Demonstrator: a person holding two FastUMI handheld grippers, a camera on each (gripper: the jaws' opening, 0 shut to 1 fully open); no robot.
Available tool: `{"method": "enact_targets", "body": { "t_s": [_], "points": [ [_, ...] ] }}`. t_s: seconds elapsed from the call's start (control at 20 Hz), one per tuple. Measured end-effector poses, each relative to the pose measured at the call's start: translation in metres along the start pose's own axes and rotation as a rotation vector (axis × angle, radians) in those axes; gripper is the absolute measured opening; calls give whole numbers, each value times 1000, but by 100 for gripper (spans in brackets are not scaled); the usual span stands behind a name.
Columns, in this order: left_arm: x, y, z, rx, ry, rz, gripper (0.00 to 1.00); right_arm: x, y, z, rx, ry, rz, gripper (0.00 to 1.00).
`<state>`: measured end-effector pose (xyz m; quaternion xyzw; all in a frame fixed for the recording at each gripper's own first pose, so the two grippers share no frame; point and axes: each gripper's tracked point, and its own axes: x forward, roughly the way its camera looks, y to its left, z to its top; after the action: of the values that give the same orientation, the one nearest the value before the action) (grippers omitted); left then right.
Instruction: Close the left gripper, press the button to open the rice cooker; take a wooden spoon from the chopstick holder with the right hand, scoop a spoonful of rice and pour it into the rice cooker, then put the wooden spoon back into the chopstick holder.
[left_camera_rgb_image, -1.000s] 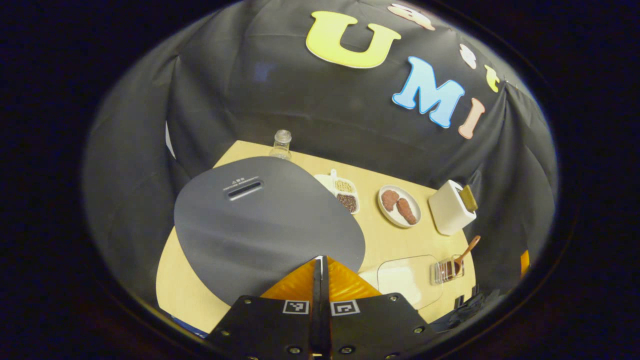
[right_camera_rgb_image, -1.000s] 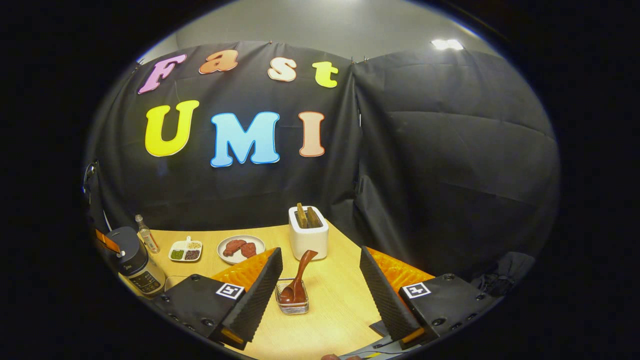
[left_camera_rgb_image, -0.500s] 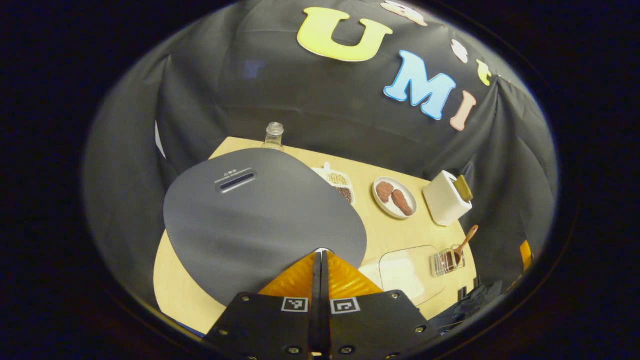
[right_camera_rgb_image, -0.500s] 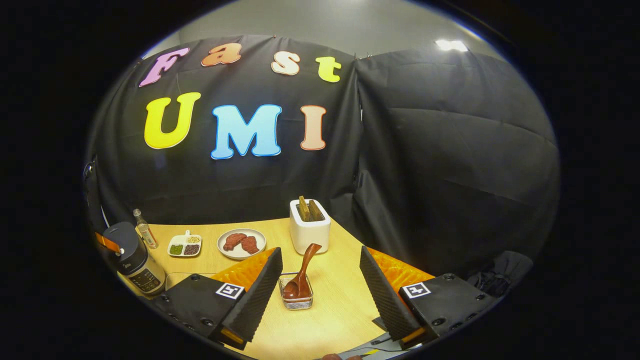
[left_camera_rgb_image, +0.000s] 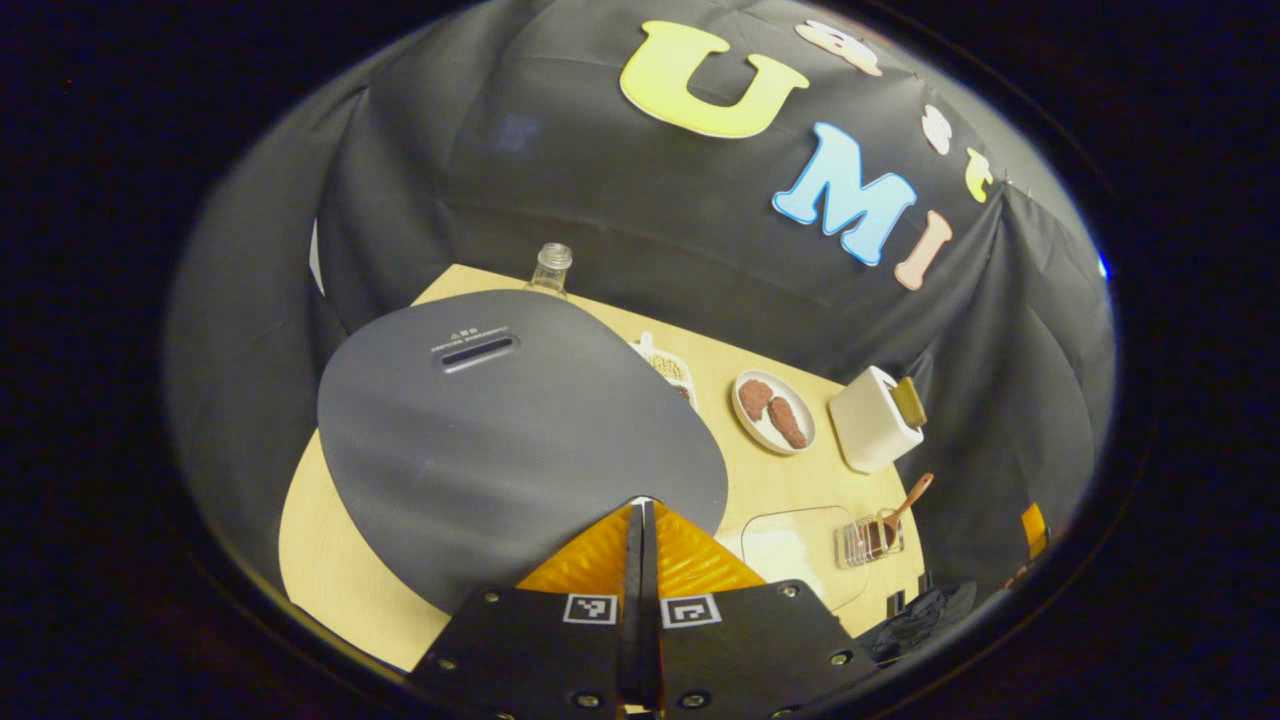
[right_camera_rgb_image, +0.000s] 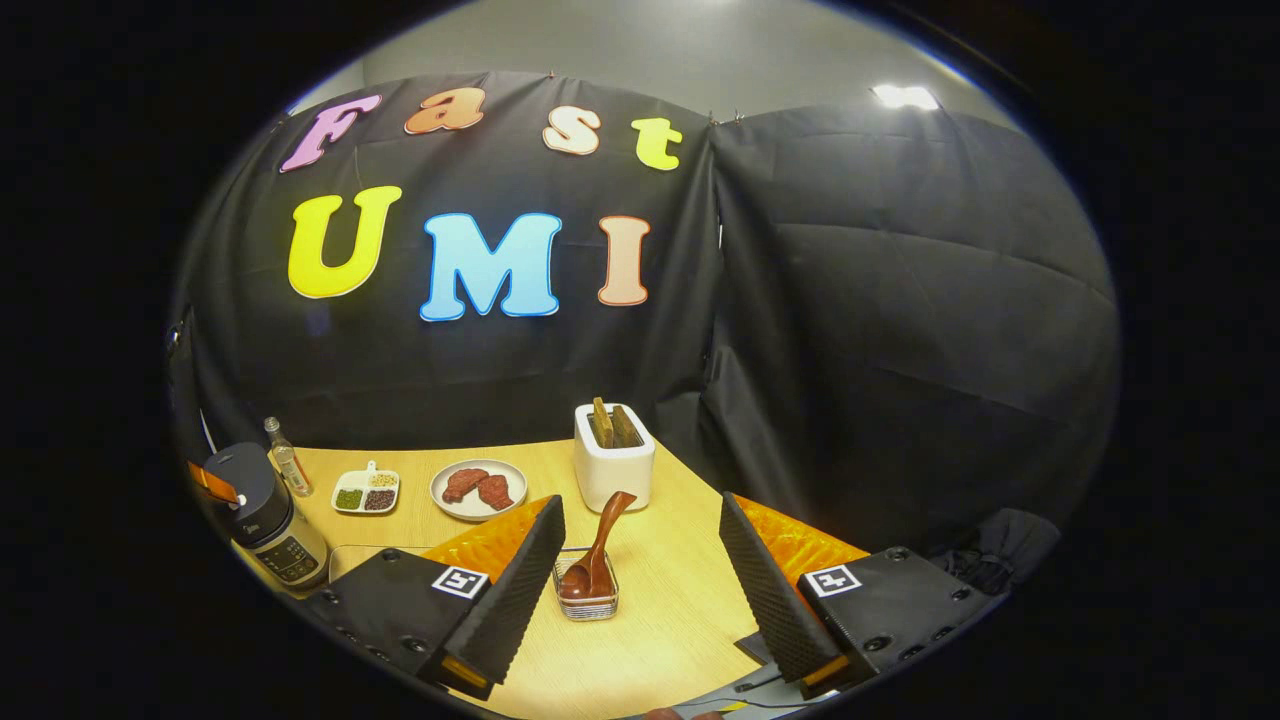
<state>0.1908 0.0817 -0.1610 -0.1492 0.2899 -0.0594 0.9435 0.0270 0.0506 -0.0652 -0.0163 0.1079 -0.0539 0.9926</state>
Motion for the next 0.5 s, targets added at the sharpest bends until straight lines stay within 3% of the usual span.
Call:
{"method": "enact_targets", "body": {
  "t_s": [0.1, 0.15, 0.35, 0.4, 0.5],
  "points": [
    [-13, -7, 19, 25, -108, 12, 4, 6, 1, 4, 8, 1, 13, 94],
    [-26, -9, 34, 55, -167, 22, 2, 10, 1, 6, 9, 2, 20, 99],
    [-88, -10, 95, 175, -432, 150, 2, 31, 3, 11, 15, 4, 67, 99],
    [-103, -11, 107, 194, -477, 184, 7, 38, 4, 9, 20, 12, 83, 99],
    [-132, -19, 122, 188, -550, 221, 4, 52, 9, 2, 32, 51, 133, 99]
  ]
}}
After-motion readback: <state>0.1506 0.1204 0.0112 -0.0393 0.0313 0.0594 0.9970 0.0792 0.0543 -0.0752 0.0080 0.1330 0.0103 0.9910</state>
